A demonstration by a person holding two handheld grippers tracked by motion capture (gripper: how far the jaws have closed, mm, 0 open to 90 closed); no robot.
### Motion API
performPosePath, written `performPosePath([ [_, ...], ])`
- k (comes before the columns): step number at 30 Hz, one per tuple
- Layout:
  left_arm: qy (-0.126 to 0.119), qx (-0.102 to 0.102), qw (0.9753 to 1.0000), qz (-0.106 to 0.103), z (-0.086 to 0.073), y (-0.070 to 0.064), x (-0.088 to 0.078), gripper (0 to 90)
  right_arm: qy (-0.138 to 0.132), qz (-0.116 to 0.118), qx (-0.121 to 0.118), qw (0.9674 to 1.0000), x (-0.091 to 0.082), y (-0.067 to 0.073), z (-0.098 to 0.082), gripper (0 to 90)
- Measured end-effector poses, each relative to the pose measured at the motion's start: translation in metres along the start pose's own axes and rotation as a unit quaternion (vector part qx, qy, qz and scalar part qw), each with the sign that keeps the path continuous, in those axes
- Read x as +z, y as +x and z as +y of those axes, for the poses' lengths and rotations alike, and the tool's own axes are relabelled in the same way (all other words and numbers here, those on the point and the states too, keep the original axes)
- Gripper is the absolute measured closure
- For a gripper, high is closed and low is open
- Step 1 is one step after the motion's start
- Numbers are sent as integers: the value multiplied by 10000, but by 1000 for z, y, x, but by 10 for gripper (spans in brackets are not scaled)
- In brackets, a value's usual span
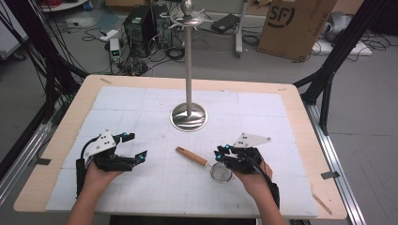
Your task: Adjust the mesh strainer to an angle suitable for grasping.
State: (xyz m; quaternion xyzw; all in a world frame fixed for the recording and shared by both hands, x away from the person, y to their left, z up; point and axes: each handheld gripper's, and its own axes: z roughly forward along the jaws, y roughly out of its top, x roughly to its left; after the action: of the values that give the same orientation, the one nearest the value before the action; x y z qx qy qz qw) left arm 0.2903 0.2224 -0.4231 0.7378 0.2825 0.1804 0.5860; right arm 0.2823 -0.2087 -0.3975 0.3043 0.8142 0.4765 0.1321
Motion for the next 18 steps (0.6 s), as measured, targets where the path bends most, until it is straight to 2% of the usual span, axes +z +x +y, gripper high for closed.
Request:
performPosePath([
  [3,-82,-79,9999,-47,1,0,0,165,-270,-64,115,9995,-7,-2,-10,689],
  [5,-60,-54,10000,-33,1,-1,0,165,-189,1,190,9996,-8,-5,-12,672],
  [10,-30,-12,10000,-27,1,0,0,165,-423,-9,238,9988,-15,-6,-10,645],
  [18,47,85,10000,1,1,-1,1,165,-424,-4,226,9988,-12,-6,-11,567],
])
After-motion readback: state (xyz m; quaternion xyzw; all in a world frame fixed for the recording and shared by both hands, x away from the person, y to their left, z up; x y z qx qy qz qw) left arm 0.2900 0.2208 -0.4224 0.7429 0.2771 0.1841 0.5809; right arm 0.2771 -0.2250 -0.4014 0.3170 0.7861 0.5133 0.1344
